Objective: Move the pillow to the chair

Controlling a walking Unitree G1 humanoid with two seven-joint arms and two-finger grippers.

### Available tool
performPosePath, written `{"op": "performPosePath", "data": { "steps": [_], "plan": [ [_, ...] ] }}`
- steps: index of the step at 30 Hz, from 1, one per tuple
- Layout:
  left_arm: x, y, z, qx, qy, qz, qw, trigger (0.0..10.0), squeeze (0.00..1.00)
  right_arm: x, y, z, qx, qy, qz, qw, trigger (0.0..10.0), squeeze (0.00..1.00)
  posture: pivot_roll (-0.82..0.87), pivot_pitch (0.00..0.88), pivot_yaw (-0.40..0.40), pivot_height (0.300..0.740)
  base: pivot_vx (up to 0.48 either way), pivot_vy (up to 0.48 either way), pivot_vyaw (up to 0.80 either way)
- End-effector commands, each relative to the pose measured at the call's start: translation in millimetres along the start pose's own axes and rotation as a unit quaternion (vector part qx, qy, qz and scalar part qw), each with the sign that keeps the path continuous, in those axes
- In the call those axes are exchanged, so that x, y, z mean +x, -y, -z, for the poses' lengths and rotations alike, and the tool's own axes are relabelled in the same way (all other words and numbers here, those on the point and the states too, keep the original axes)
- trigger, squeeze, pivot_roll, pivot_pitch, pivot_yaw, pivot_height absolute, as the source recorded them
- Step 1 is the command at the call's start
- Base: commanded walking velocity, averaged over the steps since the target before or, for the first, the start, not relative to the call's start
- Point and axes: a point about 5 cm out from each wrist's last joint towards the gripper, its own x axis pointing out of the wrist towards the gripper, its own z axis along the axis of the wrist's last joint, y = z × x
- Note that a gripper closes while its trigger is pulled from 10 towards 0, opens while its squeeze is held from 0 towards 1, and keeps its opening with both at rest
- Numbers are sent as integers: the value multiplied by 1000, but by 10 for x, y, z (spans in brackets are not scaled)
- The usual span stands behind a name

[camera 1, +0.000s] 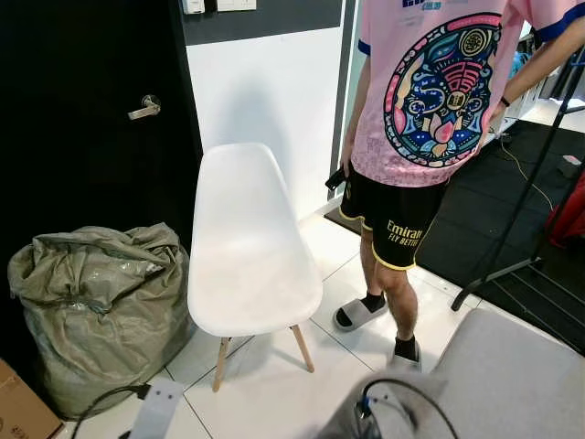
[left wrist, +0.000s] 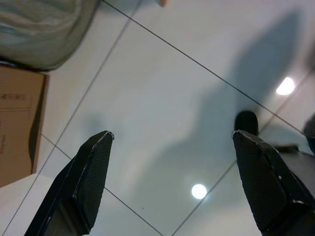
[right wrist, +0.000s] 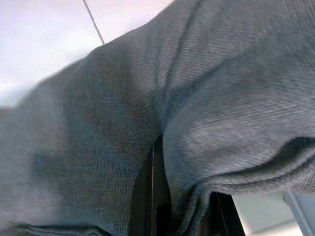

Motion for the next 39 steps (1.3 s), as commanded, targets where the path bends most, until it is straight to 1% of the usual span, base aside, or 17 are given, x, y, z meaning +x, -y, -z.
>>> {"op": "performPosePath", "data": {
  "steps": [1, 4, 6, 10, 28, 29, 30, 35, 36, 39],
  "plan": [
    [-9, 23, 80, 9, -16, 5, 1000, 10000, 0, 0, 7, -1, -15, -6, 6, 1000, 10000, 0, -89, 0, -29, 740, 0, 0, 0],
    [-9, 28, 82, 10, -16, 6, 1000, 10000, 0, 3, -3, -1, -17, -7, 7, 1000, 10000, 0, -89, 0, -29, 740, 0, 0, 0],
    [-11, 35, 89, 8, -15, 3, 1000, 10000, 0, -10, 41, -3, -23, -8, 10, 1000, 10000, 0, -83, 0, -29, 740, 0, 0, 0],
    [-13, 39, 99, 8, -15, 3, 1000, 10000, 0, -17, 67, -4, -25, -8, 11, 1000, 10000, 0, -80, 0, -29, 740, 0, 0, 0],
    [-9, 4, 68, 4, -11, -6, 1000, 10000, 0, -21, 83, -13, -29, -8, 19, 999, 10000, 0, -76, 0, -30, 740, 0, 0, 0],
    [-8, 0, 63, 4, -11, -6, 1000, 10000, 0, -21, 81, -13, -28, -8, 17, 999, 5765, 0, -75, 0, -31, 740, 0, 0, 0],
    [-7, -8, 55, 4, -10, -6, 1000, 10000, 0, -21, 80, -13, -26, -7, 15, 1000, 0, 0, -75, 0, -31, 740, 0, 0, 0],
    [-4, -44, 29, 4, -9, -8, 1000, 10000, 0, -22, 84, -15, -28, -7, 16, 999, 0, 0, -74, 0, -33, 740, 0, 0, 0],
    [-4, -55, 22, 4, -8, -8, 1000, 10000, 0, -23, 87, -9, -28, -8, 17, 999, 10000, 0, -73, 0, -34, 740, 0, 0, 0],
    [-4, -63, 16, 4, -8, -8, 1000, 10000, 0, -23, 91, 1, -28, -10, 18, 999, 10000, 0, -69, 0, -38, 740, 0, 0, 0]
  ]
}}
